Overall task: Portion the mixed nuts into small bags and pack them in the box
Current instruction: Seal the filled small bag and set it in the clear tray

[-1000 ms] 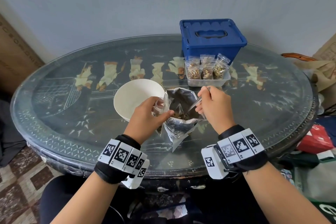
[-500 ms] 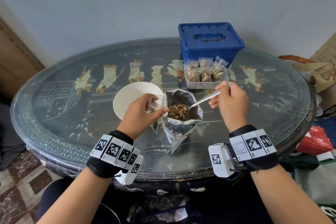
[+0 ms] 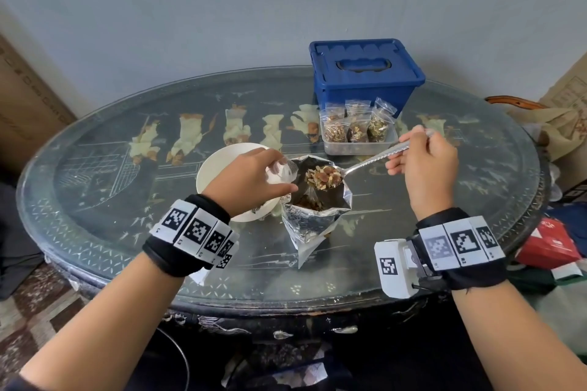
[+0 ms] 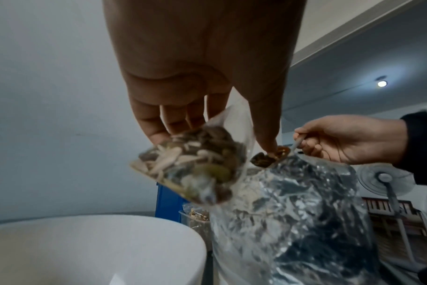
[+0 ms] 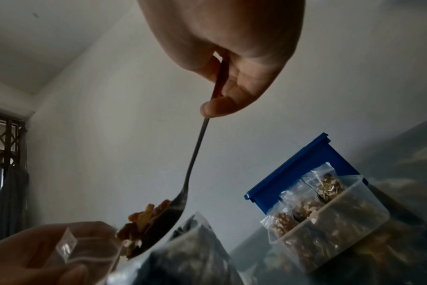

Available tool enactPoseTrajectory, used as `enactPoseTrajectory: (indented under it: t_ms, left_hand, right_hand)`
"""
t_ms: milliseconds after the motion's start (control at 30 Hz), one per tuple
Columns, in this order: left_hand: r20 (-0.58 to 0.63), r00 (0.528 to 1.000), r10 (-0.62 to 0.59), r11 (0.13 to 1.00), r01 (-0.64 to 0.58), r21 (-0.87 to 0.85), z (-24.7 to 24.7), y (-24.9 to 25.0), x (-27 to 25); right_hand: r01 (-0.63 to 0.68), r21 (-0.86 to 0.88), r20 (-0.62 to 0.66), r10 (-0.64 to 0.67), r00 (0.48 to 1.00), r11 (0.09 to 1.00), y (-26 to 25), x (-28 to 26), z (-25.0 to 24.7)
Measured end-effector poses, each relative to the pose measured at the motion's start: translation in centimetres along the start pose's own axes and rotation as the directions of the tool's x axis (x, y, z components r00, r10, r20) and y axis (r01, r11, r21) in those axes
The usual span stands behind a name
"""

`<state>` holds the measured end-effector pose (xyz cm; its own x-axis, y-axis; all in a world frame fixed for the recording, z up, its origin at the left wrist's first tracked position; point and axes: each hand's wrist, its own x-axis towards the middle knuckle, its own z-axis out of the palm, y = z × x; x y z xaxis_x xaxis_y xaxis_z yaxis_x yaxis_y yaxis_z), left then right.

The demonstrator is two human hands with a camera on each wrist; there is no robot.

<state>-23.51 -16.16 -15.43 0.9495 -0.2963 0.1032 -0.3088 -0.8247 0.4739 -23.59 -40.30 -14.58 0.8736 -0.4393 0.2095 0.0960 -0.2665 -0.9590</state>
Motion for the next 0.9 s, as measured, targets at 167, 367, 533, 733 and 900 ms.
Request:
enactPoseTrajectory:
  t_ms: [167,367,533,733,900]
  left_hand:
    - [0.076,0.996,0.035,0.992,-0.044,0.121,-0.3,0.4,1.0]
    - [0.147,0.988,0.05,0.986,-0.072,0.15,-0.2,1.2,1.5]
    - [0.167,0.985,0.051,0.987,-0.075,0.139,-0.1,2.0,1.7]
    - [0.194,0.98,0.038,0.987,-0.066,0.144,0.1,2.5,1.7]
    - [0.176,0.983,0.048,0.989,-0.071,0.128,0.4,2.6,1.8]
  right_hand:
    - [0.041,0.055,-0.037,-0.039,0.999,0.998,-1.1,0.3,-0.3]
    - [0.063,0.078,-0.033,-0.06,0.998,0.995,-1.7,0.2,0.0]
    - [0.078,0.058,-0.013,-0.077,0.997,0.995,-1.4,-0.3,0.6]
    - [0.091,0.039,0.001,-0.091,0.996,0.995,-0.5,-0.4,1.1]
    - [0.099,0.05,0.033,-0.101,0.994,0.994,-0.6,-0.5,1.4]
